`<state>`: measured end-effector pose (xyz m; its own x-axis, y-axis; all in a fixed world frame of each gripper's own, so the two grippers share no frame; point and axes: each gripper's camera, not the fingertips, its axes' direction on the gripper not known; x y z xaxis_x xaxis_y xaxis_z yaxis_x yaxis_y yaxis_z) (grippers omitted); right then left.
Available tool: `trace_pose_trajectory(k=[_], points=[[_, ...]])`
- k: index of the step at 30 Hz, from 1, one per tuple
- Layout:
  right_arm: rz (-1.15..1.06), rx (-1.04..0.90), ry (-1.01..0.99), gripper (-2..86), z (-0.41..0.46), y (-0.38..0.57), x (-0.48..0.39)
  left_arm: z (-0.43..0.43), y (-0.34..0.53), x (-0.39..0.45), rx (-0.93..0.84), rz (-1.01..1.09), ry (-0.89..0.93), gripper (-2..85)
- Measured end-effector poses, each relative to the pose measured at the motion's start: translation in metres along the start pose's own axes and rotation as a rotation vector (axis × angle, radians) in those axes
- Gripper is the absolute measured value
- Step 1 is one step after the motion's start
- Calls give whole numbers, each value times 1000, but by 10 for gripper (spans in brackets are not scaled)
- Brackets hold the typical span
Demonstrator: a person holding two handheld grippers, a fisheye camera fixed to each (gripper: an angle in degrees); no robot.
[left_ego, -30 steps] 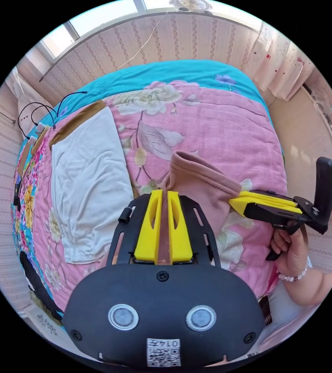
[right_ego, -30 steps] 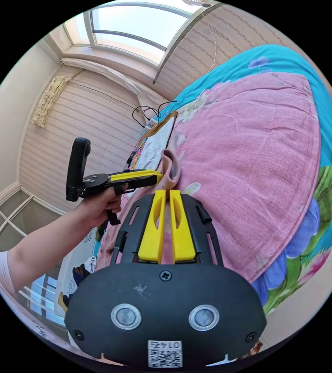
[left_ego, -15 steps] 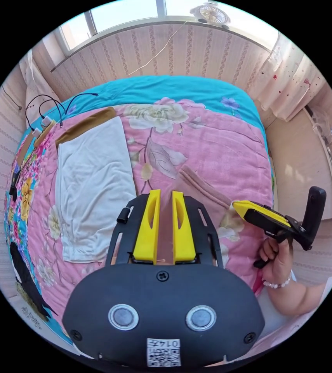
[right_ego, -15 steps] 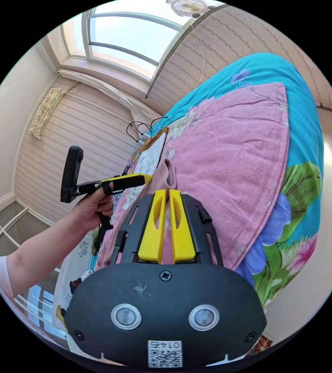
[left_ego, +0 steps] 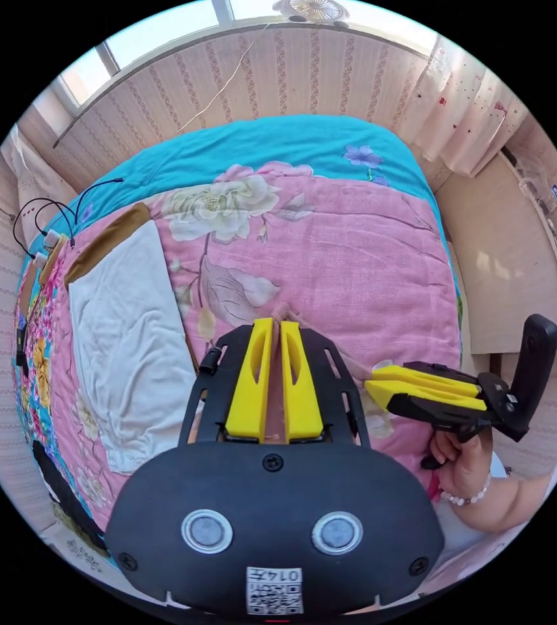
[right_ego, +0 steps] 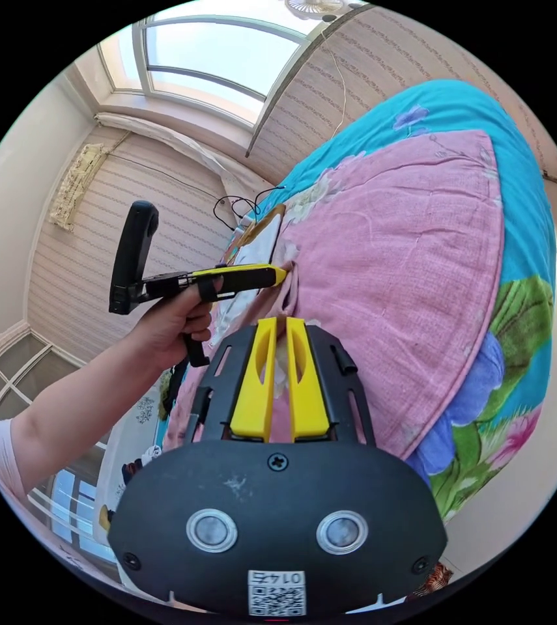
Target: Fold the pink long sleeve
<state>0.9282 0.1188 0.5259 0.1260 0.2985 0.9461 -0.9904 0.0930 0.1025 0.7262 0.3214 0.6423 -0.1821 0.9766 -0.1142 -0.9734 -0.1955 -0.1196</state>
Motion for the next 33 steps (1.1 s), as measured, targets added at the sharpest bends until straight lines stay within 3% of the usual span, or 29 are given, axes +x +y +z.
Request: trace_pose_trajectory(k=[3,9,13,18,21,28,33], points=[[-24,1,22,17,7,1,-5,8,3,9,3,43,-58,15],[16,28,-38,21,13,10,5,-14,15,-12,32,-65,33,51],[-5,74,-16,50,17,22,-1,-38,33,-27,98,-104,51,53],[-29,32,39,91,37,34,-6,-25,38,-20,55,-85,25,66],[-37,23,47,73,48,44,-6,-6,45,-14,-4,-78,23,62],[-43,-26,60,27,66,72,-6,-31,78,-13,67,-70,56,0],[-194,16,-96,20,60,94,-20,-90,127,-27,184,-142,57,-6]])
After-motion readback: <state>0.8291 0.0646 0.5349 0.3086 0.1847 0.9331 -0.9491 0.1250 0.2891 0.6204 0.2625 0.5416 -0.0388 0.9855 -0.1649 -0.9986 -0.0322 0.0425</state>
